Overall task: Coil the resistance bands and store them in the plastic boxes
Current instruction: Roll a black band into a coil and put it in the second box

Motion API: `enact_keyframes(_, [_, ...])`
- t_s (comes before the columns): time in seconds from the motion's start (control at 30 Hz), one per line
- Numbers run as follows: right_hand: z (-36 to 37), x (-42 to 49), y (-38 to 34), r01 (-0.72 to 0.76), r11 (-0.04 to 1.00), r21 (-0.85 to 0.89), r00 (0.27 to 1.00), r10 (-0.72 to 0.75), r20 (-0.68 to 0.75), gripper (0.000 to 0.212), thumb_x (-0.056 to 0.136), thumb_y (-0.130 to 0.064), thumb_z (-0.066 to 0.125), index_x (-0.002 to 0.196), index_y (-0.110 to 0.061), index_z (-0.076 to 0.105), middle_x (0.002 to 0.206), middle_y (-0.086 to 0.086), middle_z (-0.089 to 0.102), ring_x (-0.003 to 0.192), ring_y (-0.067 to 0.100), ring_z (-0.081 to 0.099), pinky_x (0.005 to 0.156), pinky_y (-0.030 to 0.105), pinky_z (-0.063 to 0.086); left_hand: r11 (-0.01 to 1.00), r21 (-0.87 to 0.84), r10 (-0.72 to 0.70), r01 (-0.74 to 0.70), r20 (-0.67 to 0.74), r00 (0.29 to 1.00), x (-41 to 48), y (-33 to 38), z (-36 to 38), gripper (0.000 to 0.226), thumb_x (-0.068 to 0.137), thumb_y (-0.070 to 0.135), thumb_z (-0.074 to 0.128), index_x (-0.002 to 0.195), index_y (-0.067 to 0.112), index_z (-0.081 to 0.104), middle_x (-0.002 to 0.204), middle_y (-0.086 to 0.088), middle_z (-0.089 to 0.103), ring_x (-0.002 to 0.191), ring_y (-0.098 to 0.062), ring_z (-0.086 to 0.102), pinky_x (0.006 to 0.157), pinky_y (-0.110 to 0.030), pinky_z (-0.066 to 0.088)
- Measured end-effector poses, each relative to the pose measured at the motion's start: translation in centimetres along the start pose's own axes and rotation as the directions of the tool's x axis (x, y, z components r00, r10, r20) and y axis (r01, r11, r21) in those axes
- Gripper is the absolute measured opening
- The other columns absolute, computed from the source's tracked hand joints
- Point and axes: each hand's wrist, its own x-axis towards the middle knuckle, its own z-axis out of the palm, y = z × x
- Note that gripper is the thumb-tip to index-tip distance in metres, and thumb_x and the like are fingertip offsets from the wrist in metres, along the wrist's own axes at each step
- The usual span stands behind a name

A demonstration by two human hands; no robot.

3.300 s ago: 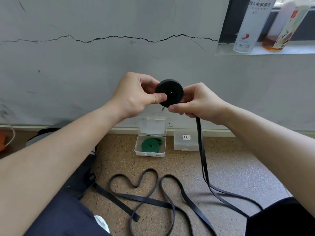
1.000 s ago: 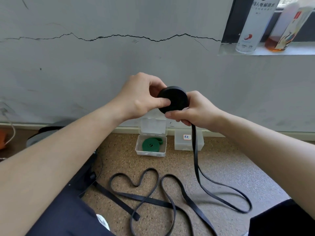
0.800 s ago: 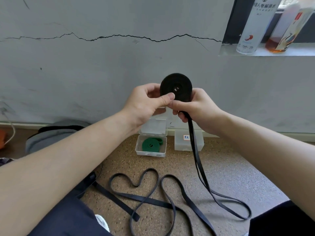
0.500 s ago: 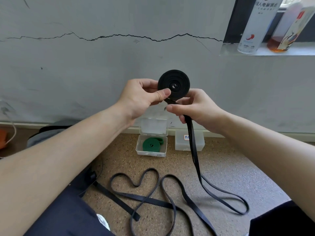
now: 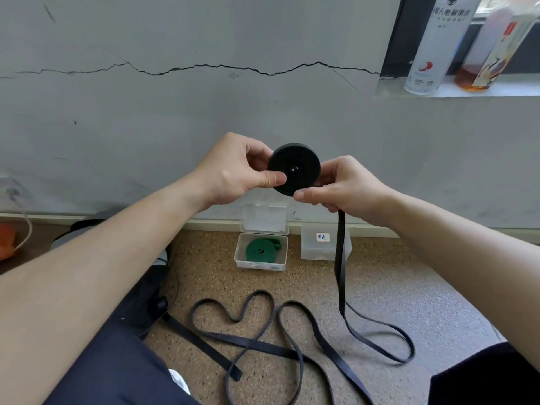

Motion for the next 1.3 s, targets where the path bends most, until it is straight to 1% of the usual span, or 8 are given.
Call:
enact_keyframes(0.2, [1.0, -0.1, 0.2, 0.034, 0.998, 0.055, 0.999, -0.035, 0.014, 0.008, 0.086, -0.016, 0.079, 0.089, -0.018, 0.072, 0.067, -0.002, 0.06, 0.054, 0.014, 0.045, 0.051, 0.027, 0.038, 1.0, 0.015, 0.015, -0.015, 0.01, 1.0, -0.2, 0.0, 0.0, 0.016, 0.079, 0.016, 0.083, 0.083, 0.023, 0.069, 0.078, -0.002, 0.072, 0.072, -0.01, 0.065, 0.073, -0.028, 0.055])
enact_keyframes(0.3, [1.8, 0.1, 0.1, 0.052, 0.984, 0.169, 0.998, -0.043, -0.054, 0.008, 0.088, -0.016, 0.077, 0.09, -0.016, 0.069, 0.068, -0.001, 0.059, 0.056, 0.014, 0.047, 0.052, 0.027, 0.039, 0.959, -0.28, -0.079, 0.05, -0.094, 0.992, -0.7, -0.2, 1.1, 0.012, 0.083, 0.013, 0.078, 0.09, 0.019, 0.069, 0.081, 0.0, 0.07, 0.078, -0.012, 0.065, 0.074, -0.028, 0.056])
enact_keyframes(0.43, [3.2, 0.6, -0.4, 0.027, 0.925, 0.379, 0.993, 0.018, -0.115, 0.01, 0.089, -0.02, 0.076, 0.091, -0.013, 0.068, 0.068, 0.001, 0.057, 0.051, 0.011, 0.045, 0.049, 0.024, 0.035, 0.726, -0.672, -0.294, 0.148, -0.107, 0.95, -0.9, -0.3, 3.5, 0.02, 0.088, 0.013, 0.073, 0.107, 0.013, 0.068, 0.092, -0.001, 0.073, 0.089, -0.016, 0.07, 0.082, -0.029, 0.056])
enact_keyframes(0.6, [3.2, 0.7, -0.3, 0.033, 0.926, 0.376, 0.99, 0.02, -0.137, 0.01, 0.089, -0.02, 0.076, 0.095, -0.014, 0.071, 0.065, -0.001, 0.056, 0.05, 0.014, 0.043, 0.05, 0.027, 0.035, 0.817, -0.56, -0.284, 0.135, -0.188, 0.94, -0.2, -0.3, 3.0, 0.018, 0.081, 0.018, 0.08, 0.098, 0.016, 0.074, 0.091, -0.002, 0.076, 0.087, -0.016, 0.07, 0.081, -0.026, 0.054])
enact_keyframes(0.8, [1.4, 0.1, -0.1, 0.047, 0.99, 0.136, 0.997, -0.038, -0.069, 0.031, 0.085, -0.021, 0.08, 0.106, -0.001, 0.069, 0.066, 0.004, 0.059, 0.057, 0.021, 0.047, 0.057, 0.033, 0.046, 0.895, -0.436, -0.183, 0.095, -0.165, 0.969, 0.0, -0.4, 1.1, 0.027, 0.067, 0.026, 0.083, 0.091, 0.018, 0.075, 0.08, 0.002, 0.076, 0.076, -0.01, 0.069, 0.076, -0.023, 0.055])
enact_keyframes(1.0, [1.0, -0.1, -0.2, 0.056, 0.998, 0.02, 0.998, -0.056, 0.007, 0.008, 0.085, -0.015, 0.08, 0.083, -0.018, 0.072, 0.057, -0.011, 0.061, 0.051, 0.005, 0.05, 0.051, 0.018, 0.039, 1.0, -0.018, 0.002, -0.003, -0.072, 0.997, -0.1, -0.2, 0.1, 0.019, 0.074, 0.014, 0.086, 0.083, 0.027, 0.075, 0.077, 0.007, 0.077, 0.073, -0.007, 0.072, 0.077, -0.026, 0.058])
enact_keyframes(1.1, [1.5, -0.1, -0.3, 0.071, 0.997, 0.017, 0.997, -0.071, 0.01, 0.013, 0.087, -0.014, 0.078, 0.08, -0.02, 0.069, 0.057, -0.011, 0.059, 0.051, 0.002, 0.05, 0.05, 0.017, 0.041, 1.0, 0.012, 0.024, -0.023, -0.062, 0.998, -0.2, 0.1, -0.1, 0.018, 0.076, 0.015, 0.085, 0.085, 0.025, 0.074, 0.079, 0.006, 0.076, 0.073, -0.007, 0.071, 0.075, -0.025, 0.058])
enact_keyframes(1.3, [2.5, 0.5, -0.8, 0.083, 0.95, 0.301, 0.992, -0.05, -0.115, 0.011, 0.09, -0.018, 0.075, 0.086, -0.013, 0.067, 0.062, -0.001, 0.054, 0.051, 0.011, 0.044, 0.05, 0.026, 0.036, 0.818, -0.562, -0.226, 0.122, -0.12, 0.967, -1.1, -0.2, 2.8, 0.019, 0.085, 0.017, 0.075, 0.103, 0.014, 0.072, 0.091, -0.001, 0.074, 0.087, -0.013, 0.07, 0.075, -0.025, 0.055])
